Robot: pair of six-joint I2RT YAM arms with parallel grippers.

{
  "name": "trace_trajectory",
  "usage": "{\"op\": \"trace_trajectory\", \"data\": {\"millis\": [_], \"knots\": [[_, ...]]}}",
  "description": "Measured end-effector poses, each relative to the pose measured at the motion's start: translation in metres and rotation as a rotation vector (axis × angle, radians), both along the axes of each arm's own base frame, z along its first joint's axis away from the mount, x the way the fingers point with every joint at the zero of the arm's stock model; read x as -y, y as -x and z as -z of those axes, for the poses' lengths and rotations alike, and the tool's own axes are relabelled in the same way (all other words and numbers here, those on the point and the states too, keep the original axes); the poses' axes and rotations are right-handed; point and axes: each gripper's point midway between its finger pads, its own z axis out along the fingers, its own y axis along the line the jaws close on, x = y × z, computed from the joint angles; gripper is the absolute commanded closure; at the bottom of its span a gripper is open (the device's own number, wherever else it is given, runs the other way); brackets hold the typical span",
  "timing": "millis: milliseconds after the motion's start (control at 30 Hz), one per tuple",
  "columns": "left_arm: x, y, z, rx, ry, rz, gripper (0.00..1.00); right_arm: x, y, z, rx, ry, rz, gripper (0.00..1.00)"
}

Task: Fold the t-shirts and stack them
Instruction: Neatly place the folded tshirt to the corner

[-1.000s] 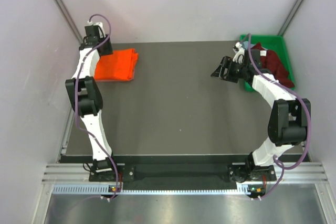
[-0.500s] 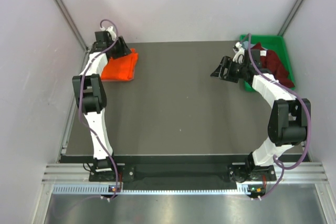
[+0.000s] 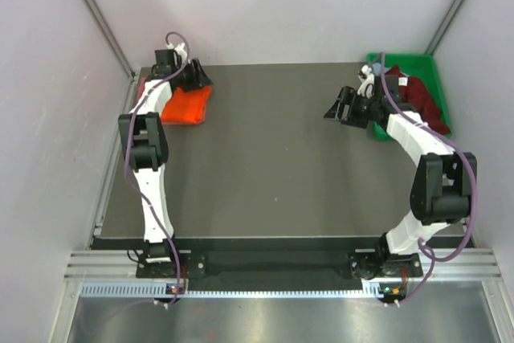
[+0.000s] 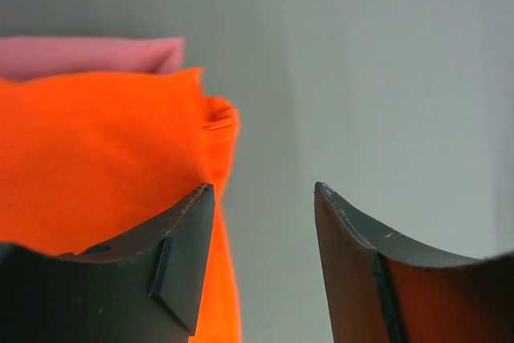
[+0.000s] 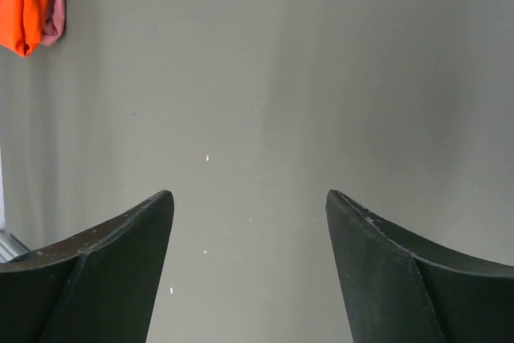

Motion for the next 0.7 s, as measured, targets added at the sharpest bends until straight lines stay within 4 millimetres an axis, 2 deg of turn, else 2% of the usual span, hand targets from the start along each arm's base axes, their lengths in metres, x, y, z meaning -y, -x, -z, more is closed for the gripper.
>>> {"op": "trace_trajectory", "data": {"millis": [33, 67, 133, 200, 233, 267, 300, 400, 433, 500, 533, 600, 700], "knots": [[0.005, 0.001, -0.004, 0.001, 0.006, 0.014, 0.42, 0.001, 0.001, -0.002, -0.003, 0.005, 0.006, 0.19], [0.009, 0.002, -0.008, 0.006, 0.008, 0.023, 0.43, 0.003, 0.001, -0.005, 0.002, 0.011, 0.015, 0.0], [0.02, 0.009, -0.021, 0.0, 0.012, 0.043, 0.42, 0.005, 0.005, -0.013, 0.006, 0.017, 0.033, 0.0], [0.036, 0.019, -0.043, 0.01, 0.013, 0.073, 0.42, 0.008, 0.012, -0.028, 0.024, 0.022, 0.053, 0.0], [0.049, 0.026, -0.059, 0.029, 0.012, 0.096, 0.34, 0.009, 0.016, -0.036, 0.036, 0.021, 0.058, 0.0], [0.063, 0.037, -0.077, 0.051, 0.008, 0.124, 0.15, 0.009, 0.02, -0.045, 0.048, 0.019, 0.062, 0.0], [0.079, 0.051, -0.094, 0.077, -0.001, 0.159, 0.01, 0.01, 0.026, -0.055, 0.064, 0.018, 0.065, 0.0], [0.136, 0.115, -0.15, 0.158, -0.005, 0.277, 0.01, 0.012, 0.044, -0.087, 0.127, 0.019, 0.068, 0.0], [0.159, 0.149, -0.174, 0.2, 0.001, 0.336, 0.01, 0.013, 0.052, -0.099, 0.155, 0.022, 0.067, 0.0], [0.189, 0.203, -0.206, 0.272, 0.021, 0.432, 0.01, 0.014, 0.069, -0.118, 0.202, 0.024, 0.063, 0.0], [0.197, 0.229, -0.219, 0.304, 0.032, 0.469, 0.01, 0.015, 0.076, -0.125, 0.228, 0.024, 0.06, 0.0], [0.2, 0.271, -0.238, 0.368, 0.061, 0.509, 0.01, 0.015, 0.095, -0.137, 0.269, 0.021, 0.051, 0.0], [0.184, 0.312, -0.235, 0.397, 0.088, 0.497, 0.01, 0.014, 0.119, -0.142, 0.298, 0.009, 0.039, 0.0]]}}
